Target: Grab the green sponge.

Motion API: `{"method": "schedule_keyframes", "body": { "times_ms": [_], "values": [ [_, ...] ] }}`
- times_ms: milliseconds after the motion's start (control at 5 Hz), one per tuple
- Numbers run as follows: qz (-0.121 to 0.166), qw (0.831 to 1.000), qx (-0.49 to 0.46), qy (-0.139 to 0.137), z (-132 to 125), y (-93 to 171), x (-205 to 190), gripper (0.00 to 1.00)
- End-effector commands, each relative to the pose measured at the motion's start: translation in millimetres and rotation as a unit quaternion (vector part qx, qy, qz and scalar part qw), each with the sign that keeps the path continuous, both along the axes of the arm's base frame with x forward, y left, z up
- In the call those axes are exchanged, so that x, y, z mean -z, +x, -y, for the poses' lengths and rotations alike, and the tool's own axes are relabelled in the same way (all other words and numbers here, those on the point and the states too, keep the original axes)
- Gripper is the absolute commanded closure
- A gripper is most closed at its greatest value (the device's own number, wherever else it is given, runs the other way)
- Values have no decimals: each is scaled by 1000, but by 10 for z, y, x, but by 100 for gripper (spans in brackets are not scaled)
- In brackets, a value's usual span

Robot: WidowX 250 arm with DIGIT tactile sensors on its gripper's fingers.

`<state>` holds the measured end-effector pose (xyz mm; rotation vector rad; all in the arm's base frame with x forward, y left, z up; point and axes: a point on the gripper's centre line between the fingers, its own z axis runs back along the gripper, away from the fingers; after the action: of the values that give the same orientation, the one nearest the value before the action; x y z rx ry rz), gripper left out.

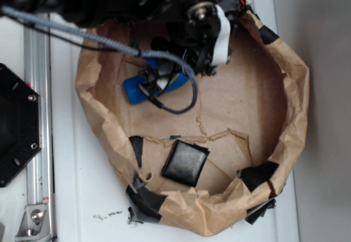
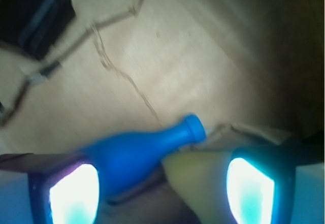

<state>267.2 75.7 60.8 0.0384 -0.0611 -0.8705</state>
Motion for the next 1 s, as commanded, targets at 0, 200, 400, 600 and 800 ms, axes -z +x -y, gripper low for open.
{"method": "schedule_keyframes", "body": {
  "times_ms": [0, 200, 400, 600, 800],
  "values": [
    [15, 999, 26, 42, -214, -29, 5, 0],
    [24, 998, 8, 52, -372, -102, 1, 0],
    [64, 995, -5, 78, -369, 17, -37, 0],
    [87, 990, -29, 105, -381, 132, 91, 0],
    [77, 990, -30, 118, -340, 183, 241, 0]
  ]
}}
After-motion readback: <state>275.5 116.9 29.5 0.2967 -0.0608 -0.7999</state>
